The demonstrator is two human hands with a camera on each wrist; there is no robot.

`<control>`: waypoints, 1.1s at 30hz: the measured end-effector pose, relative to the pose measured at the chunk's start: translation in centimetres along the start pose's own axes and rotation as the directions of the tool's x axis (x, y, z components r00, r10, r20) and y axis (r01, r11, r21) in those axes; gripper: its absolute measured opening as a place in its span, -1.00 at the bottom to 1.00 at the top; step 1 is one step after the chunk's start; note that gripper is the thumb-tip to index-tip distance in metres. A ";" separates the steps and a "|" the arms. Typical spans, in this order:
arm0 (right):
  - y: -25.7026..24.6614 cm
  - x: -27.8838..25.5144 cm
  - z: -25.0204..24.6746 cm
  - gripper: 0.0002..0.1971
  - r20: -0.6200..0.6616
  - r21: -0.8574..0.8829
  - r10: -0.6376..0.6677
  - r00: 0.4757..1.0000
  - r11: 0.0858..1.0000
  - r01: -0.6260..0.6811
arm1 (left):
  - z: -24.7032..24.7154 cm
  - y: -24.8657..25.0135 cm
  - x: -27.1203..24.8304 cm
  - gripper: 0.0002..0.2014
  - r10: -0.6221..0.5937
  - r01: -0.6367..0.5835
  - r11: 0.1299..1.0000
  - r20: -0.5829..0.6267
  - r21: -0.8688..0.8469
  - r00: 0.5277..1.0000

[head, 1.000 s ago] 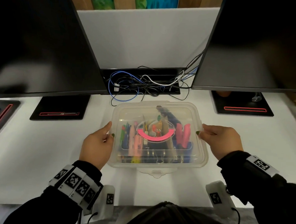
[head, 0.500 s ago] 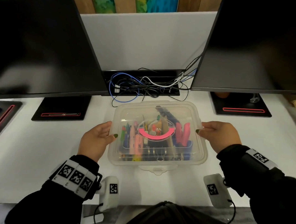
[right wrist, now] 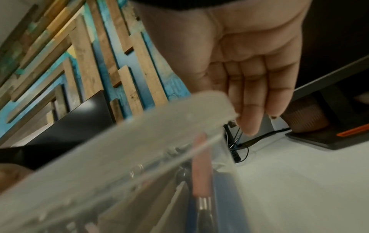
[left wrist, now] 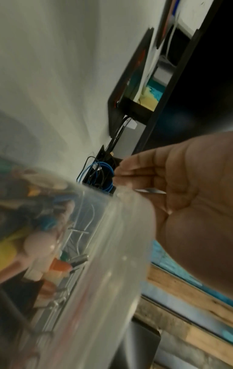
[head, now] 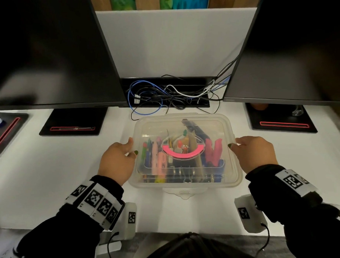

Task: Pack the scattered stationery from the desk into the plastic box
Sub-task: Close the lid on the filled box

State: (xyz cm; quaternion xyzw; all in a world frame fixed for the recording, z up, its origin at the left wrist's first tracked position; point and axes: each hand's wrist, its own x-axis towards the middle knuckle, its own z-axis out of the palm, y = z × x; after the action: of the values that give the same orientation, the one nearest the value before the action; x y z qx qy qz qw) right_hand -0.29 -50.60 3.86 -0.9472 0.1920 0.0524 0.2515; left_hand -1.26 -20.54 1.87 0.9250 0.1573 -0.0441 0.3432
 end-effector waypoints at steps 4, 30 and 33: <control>-0.3 0.4 -0.4 -0.66 0.013 0.002 0.011 1.000 1.000 -0.011 | 0.5 0.0 -0.4 -0.59 0.007 -0.008 0.999 -0.029 -0.035 1.000; -1.4 2.5 -0.1 -0.61 0.168 0.036 0.279 0.945 0.957 -0.289 | -1.2 -1.0 0.9 -0.58 0.055 -0.022 0.953 0.100 -0.303 0.993; -0.8 3.1 0.0 -0.81 0.215 0.303 0.329 0.919 0.873 -0.383 | -1.3 -1.1 1.3 -0.57 0.047 -0.010 0.950 0.111 -0.311 0.993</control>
State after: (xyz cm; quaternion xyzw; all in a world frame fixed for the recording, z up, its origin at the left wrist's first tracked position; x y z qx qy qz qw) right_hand 2.83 -50.99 3.58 -0.8306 0.3493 0.1386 0.4109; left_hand -0.45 -18.60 1.92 0.8577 0.1284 -0.0681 0.4931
